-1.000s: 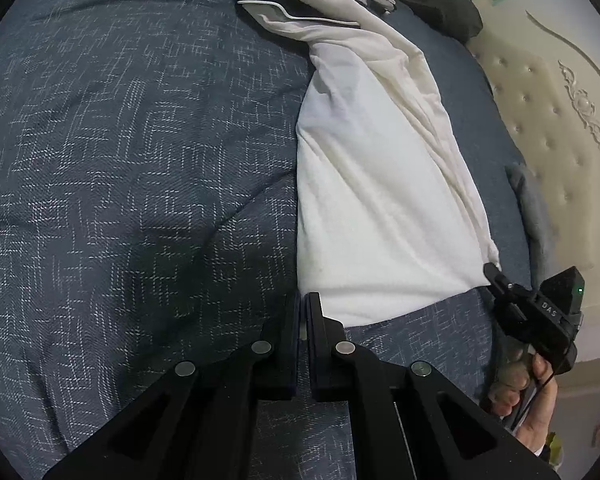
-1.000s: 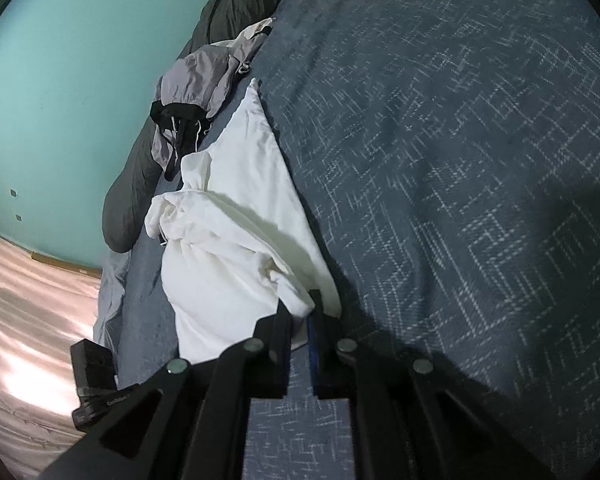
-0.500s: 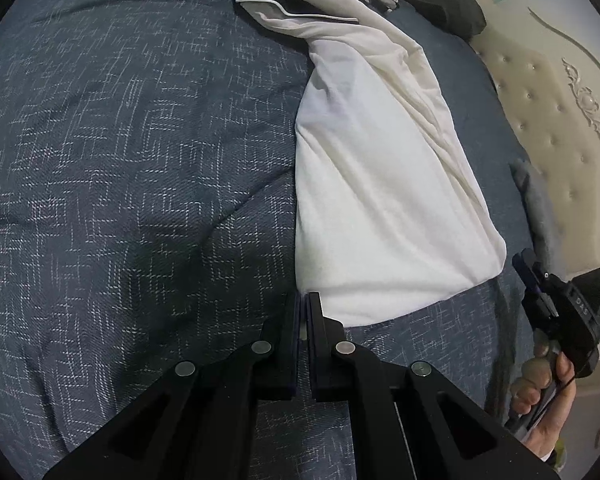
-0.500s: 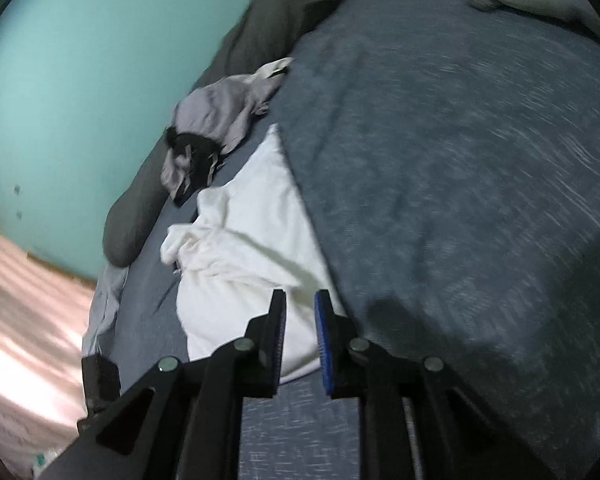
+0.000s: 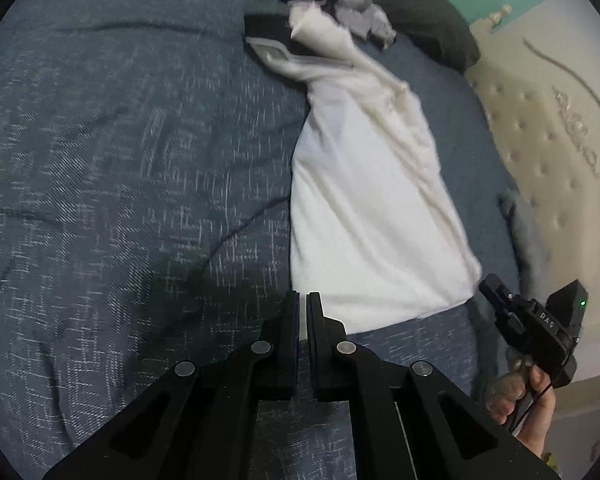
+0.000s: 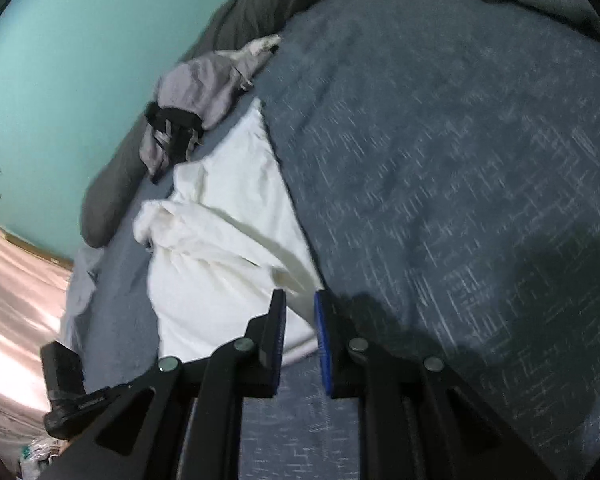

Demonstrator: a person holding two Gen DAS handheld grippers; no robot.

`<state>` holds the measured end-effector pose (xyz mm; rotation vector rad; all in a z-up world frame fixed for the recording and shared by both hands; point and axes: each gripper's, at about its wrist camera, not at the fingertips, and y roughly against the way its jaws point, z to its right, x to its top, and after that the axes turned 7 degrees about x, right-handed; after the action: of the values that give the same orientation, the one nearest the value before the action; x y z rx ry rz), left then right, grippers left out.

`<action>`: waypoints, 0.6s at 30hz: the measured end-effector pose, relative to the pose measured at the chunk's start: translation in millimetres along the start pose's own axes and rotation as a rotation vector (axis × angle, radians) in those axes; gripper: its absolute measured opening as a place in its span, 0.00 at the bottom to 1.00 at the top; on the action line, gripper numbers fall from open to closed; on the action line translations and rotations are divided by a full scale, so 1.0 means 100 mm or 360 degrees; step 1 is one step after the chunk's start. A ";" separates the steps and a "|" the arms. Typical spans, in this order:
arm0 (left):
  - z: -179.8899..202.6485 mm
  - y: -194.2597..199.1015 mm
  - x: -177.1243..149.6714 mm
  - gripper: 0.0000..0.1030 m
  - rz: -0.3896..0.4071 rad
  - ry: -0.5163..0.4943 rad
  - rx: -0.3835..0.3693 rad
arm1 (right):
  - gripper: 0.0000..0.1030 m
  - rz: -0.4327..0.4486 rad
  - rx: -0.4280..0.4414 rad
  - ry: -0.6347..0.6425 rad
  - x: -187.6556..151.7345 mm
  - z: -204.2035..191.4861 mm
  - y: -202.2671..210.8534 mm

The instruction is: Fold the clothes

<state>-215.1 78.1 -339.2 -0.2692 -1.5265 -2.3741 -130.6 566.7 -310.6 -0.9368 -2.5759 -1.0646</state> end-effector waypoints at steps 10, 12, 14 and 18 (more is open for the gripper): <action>-0.33 0.20 0.04 0.10 0.0076 0.0050 0.0050 | 0.22 -0.0150 -0.0037 0.0504 0.10 -0.81 -0.41; -0.38 0.22 0.02 0.11 0.0079 0.0057 0.0050 | 0.23 -0.0207 -0.0101 0.0659 0.12 -1.03 -0.57; -0.48 0.25 0.01 0.13 0.0082 0.0060 0.0041 | 0.23 -0.0260 -0.0182 0.0828 0.15 -1.25 -0.75; -0.63 0.28 0.01 0.22 0.0101 0.0072 0.0016 | 0.29 -0.0360 -0.0297 0.1156 0.23 -1.64 -1.10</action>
<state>-205.7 10.3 -341.1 -0.2556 -1.4866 -2.3077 -226.2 404.9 -245.0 -0.2047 -2.0169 -1.3988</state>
